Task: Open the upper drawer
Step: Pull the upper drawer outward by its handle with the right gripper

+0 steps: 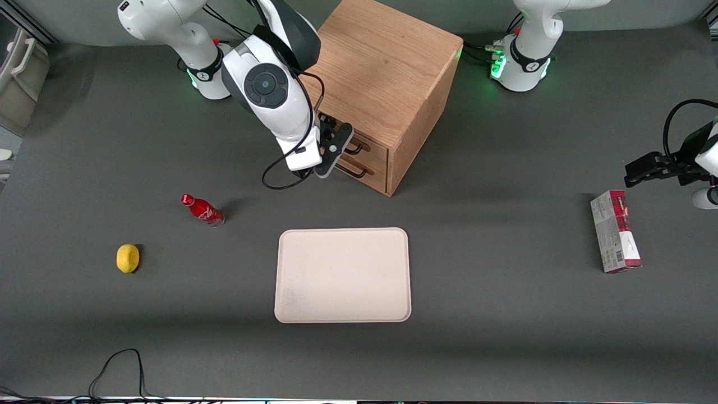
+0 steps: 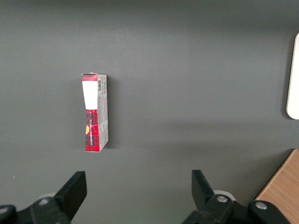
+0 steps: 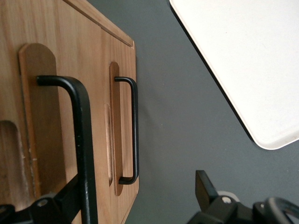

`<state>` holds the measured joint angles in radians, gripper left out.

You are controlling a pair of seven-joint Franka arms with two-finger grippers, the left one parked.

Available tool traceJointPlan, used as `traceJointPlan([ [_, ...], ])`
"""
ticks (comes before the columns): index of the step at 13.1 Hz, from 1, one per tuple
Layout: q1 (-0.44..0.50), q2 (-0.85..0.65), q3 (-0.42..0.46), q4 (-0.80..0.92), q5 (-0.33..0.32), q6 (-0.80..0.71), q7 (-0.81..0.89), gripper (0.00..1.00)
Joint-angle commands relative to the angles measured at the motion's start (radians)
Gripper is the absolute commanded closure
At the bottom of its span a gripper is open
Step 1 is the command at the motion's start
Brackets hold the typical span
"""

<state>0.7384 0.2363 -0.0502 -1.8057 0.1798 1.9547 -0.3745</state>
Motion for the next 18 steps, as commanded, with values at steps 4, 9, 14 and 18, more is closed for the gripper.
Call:
traceJointPlan([
  [4,-0.002,0.031,-0.042,-0.004,0.014,0.049,-0.020,0.00],
  [9,-0.005,0.034,-0.094,0.025,0.015,0.038,-0.030,0.00],
  [14,-0.039,0.075,-0.112,0.080,0.015,0.035,-0.073,0.00],
  [18,-0.092,0.100,-0.112,0.115,0.018,0.035,-0.101,0.00],
])
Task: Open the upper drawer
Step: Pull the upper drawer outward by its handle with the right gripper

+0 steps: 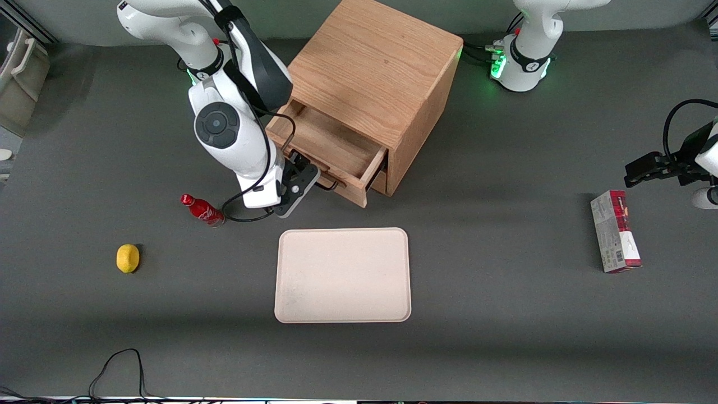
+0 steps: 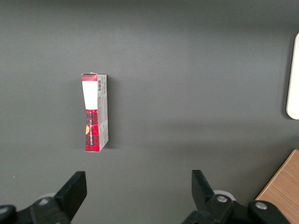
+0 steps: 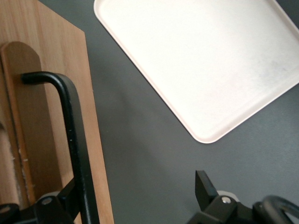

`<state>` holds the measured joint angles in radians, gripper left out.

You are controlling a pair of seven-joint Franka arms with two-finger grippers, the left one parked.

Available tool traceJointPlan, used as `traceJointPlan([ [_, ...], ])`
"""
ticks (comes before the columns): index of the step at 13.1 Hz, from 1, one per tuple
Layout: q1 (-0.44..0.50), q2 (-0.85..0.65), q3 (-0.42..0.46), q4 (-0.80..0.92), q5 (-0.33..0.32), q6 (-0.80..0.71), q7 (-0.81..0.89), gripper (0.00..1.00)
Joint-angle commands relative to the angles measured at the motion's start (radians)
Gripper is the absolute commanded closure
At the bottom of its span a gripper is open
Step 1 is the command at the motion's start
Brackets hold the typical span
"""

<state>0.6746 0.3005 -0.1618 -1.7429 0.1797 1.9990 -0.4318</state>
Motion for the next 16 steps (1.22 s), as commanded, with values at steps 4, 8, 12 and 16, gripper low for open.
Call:
traceJointPlan([
  [4,-0.072,0.080,-0.001,0.106,0.018,-0.011,-0.065,0.00],
  [8,-0.113,0.120,0.001,0.175,0.020,-0.041,-0.071,0.00],
  [12,-0.156,0.163,-0.001,0.244,0.020,-0.060,-0.071,0.00],
  [16,-0.179,0.192,0.001,0.281,0.020,-0.062,-0.070,0.00],
])
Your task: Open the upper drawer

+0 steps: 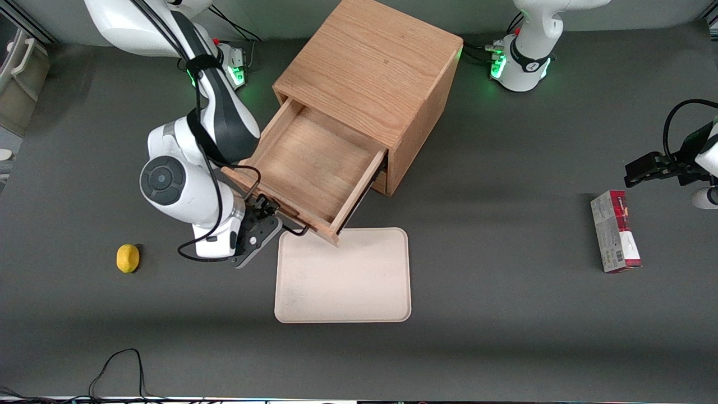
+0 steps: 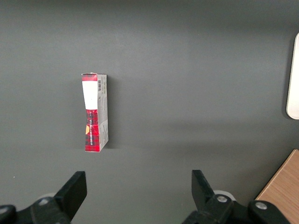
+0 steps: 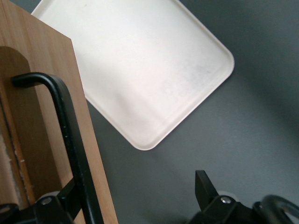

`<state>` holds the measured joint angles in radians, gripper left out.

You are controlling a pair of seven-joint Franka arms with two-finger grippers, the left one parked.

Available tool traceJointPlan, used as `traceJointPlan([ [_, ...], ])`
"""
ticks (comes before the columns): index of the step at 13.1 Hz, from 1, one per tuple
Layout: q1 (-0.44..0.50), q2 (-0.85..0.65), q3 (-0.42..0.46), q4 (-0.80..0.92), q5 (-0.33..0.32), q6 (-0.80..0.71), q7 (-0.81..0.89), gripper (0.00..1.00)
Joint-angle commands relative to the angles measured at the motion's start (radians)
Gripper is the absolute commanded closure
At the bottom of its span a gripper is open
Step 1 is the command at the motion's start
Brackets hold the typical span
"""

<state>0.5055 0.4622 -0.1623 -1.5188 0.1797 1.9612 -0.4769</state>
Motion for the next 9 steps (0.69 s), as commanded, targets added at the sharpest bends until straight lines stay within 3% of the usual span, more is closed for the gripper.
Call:
traceJointPlan([
  [1,-0.010,0.032,0.001,0.058,0.021,-0.024,-0.023,0.00],
  [5,-0.009,0.023,0.003,0.130,0.023,-0.082,-0.012,0.00],
  [9,-0.013,0.015,-0.002,0.291,0.015,-0.246,-0.006,0.00],
])
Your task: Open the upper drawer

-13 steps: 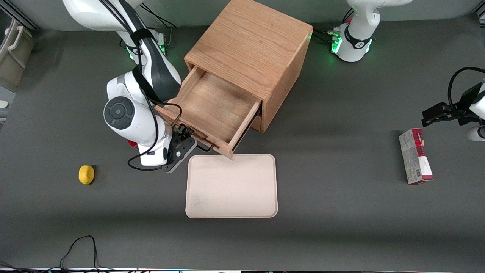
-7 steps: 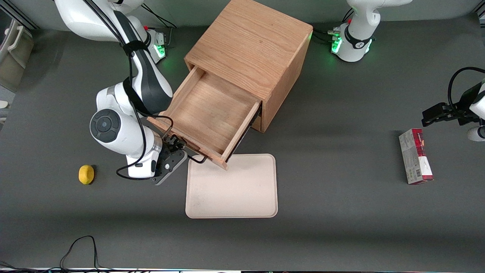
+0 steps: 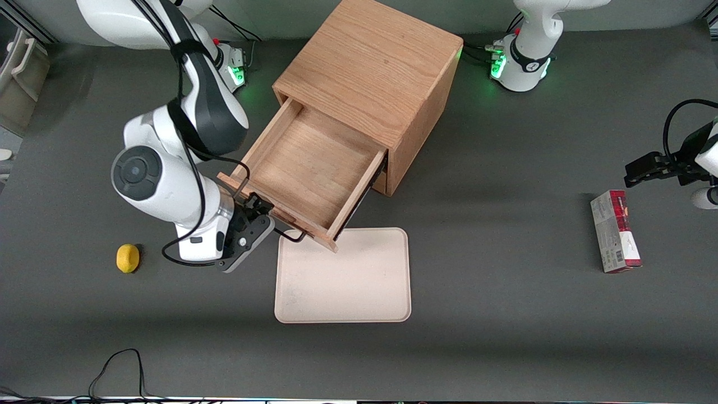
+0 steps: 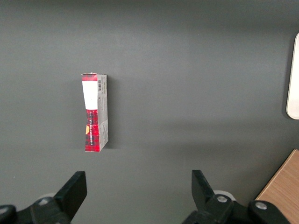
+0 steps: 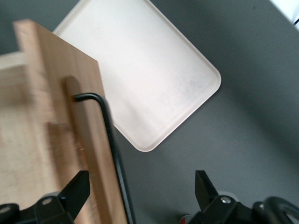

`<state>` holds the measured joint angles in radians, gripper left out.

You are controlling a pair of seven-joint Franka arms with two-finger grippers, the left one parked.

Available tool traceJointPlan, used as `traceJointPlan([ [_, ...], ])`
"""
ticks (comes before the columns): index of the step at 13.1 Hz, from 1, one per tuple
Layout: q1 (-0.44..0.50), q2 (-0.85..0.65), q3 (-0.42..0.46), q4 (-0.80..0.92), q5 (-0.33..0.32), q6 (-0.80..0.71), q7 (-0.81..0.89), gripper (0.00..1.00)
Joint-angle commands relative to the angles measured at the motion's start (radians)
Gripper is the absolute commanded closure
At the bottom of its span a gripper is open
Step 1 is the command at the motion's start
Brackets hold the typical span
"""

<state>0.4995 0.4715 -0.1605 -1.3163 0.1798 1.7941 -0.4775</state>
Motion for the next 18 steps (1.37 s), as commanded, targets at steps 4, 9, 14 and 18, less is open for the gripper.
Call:
traceJointPlan([
  [4,-0.015,-0.085,-0.118,0.120,0.014,-0.169,0.120,0.00],
  [9,-0.006,-0.145,-0.260,0.112,-0.014,-0.295,0.361,0.00],
  [14,-0.198,-0.285,-0.115,-0.038,-0.081,-0.242,0.520,0.00],
  [18,-0.340,-0.421,-0.014,-0.213,-0.131,-0.156,0.522,0.00],
])
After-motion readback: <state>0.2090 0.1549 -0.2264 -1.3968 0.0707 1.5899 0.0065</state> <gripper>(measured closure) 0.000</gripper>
